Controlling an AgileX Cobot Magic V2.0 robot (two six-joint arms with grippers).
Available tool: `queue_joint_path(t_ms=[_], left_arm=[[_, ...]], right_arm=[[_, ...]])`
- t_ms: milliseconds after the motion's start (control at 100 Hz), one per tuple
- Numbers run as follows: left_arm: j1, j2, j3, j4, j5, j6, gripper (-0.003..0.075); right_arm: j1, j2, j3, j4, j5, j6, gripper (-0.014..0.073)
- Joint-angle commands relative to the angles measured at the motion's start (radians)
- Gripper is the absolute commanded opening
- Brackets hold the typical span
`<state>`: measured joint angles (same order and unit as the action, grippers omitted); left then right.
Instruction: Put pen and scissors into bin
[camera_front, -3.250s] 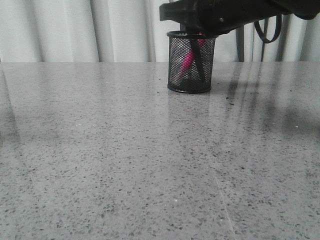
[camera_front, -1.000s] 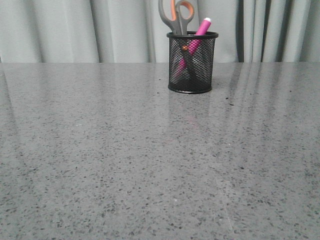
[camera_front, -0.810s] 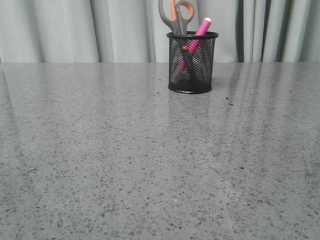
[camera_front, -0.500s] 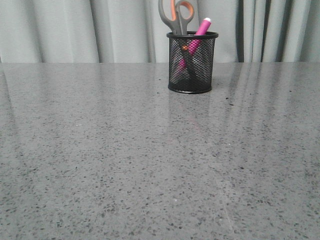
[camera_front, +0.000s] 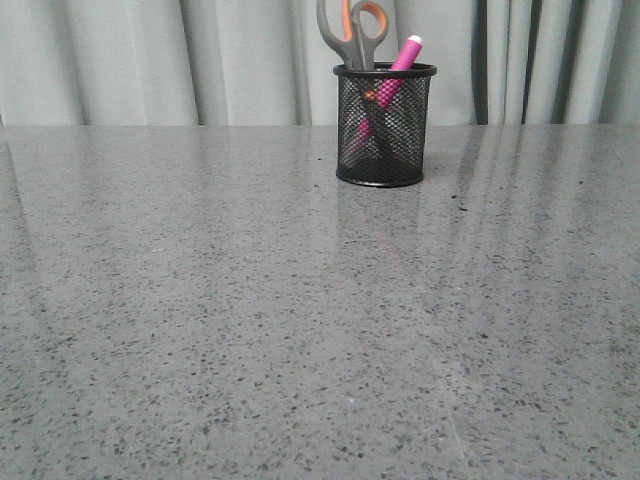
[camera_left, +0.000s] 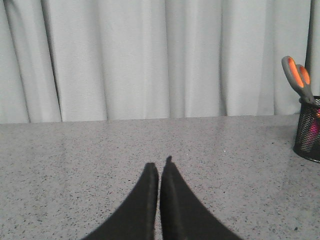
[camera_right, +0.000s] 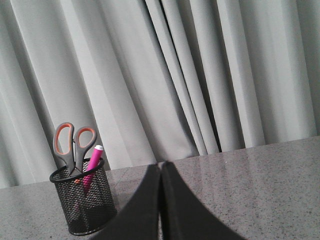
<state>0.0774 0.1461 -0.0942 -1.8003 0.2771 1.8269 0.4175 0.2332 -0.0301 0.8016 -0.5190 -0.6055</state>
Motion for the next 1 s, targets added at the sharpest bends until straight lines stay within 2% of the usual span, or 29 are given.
queue_joint_path(t_ms=[0, 150, 210, 280, 470, 570, 770, 890, 990], left_arm=[[-0.003, 0.011, -0.028, -0.050, 0.032, -0.001, -0.0019], [-0.003, 0.011, -0.031, -0.046, 0.006, -0.003, -0.0019], [-0.003, 0.011, -0.040, 0.023, -0.004, -0.047, -0.0019], [-0.003, 0.011, -0.064, 0.218, -0.028, -0.220, -0.0019], [-0.007, 0.011, -0.089, 0.873, -0.093, -0.919, -0.0019], [-0.031, 0.011, -0.087, 1.165, -0.153, -1.206, -0.0019], [-0.116, 0.011, -0.036, 1.642, -0.324, -1.628, -0.0019], [-0.127, 0.011, 0.012, 1.743, -0.329, -1.775, -0.0019], [-0.127, -0.021, 0.039, 1.779, -0.326, -1.793, -0.0019]], right_arm=[[-0.008, 0.009, -0.025, -0.024, -0.047, -0.012, -0.0076], [-0.008, 0.009, -0.025, -0.024, -0.047, -0.012, -0.0076], [-0.008, 0.009, -0.025, -0.024, -0.047, -0.012, -0.0076], [-0.008, 0.009, -0.025, -0.024, -0.047, -0.012, -0.0076], [-0.008, 0.009, -0.025, -0.024, -0.047, -0.012, -0.0076], [-0.008, 0.009, -0.025, -0.024, -0.047, -0.012, -0.0076], [-0.008, 0.009, -0.025, -0.024, -0.047, -0.012, -0.0076], [-0.008, 0.009, -0.025, -0.024, -0.047, -0.012, -0.0076], [-0.008, 0.009, -0.025, -0.024, -0.047, -0.012, -0.0076]])
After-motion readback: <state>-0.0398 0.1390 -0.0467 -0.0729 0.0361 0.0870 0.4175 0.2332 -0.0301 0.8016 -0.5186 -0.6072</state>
